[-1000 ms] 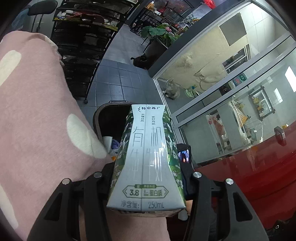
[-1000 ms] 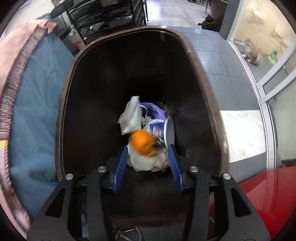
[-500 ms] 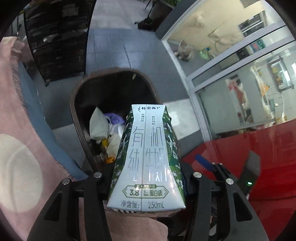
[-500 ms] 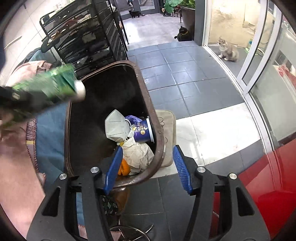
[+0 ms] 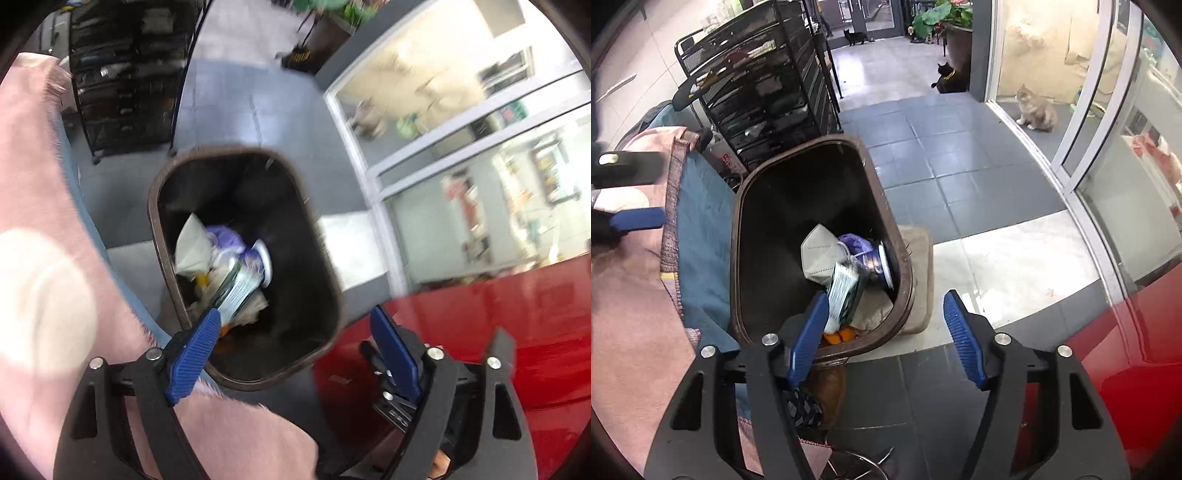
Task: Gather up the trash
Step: 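Move both open tools back over the table, then grasp the orange mesh net with the left tool while the right grasps the white tissue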
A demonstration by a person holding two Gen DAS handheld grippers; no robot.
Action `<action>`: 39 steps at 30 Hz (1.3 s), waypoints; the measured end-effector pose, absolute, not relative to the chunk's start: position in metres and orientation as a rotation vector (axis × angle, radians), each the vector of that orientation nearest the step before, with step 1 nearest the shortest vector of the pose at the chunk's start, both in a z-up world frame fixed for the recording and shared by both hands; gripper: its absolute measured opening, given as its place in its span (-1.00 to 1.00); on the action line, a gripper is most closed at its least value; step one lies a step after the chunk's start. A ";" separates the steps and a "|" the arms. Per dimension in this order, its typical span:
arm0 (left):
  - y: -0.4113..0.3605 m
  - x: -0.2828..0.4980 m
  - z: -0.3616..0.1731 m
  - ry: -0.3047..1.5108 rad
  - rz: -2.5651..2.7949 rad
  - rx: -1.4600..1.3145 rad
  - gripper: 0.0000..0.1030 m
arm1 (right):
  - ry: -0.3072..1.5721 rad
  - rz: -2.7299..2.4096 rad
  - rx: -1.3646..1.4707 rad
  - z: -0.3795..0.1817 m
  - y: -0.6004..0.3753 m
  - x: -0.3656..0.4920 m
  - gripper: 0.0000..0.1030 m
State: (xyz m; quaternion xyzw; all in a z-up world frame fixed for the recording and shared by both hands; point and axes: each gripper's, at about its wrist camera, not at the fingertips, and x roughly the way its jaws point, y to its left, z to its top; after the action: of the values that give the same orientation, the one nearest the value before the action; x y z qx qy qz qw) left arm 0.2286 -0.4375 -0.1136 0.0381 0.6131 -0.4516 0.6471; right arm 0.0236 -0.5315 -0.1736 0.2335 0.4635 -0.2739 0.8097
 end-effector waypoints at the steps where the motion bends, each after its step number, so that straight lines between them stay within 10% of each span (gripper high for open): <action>1: -0.424 0.225 -0.104 1.360 -1.044 0.057 0.63 | 0.980 -0.585 0.498 -0.168 -0.530 0.024 0.26; 14: -0.239 0.173 -0.020 0.964 -0.930 -0.102 0.78 | 0.844 -0.271 0.303 -0.073 -0.415 0.093 0.42; 39: 0.287 0.153 -0.040 0.765 0.332 -0.314 0.80 | 1.047 0.341 0.021 -0.075 -0.122 0.266 0.54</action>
State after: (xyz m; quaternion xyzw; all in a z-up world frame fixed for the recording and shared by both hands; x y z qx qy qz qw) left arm 0.1534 0.2871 -0.0404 -0.1517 0.3699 0.1607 0.9024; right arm 0.2662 -0.1216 -0.0751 0.0101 0.4974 0.1619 0.8522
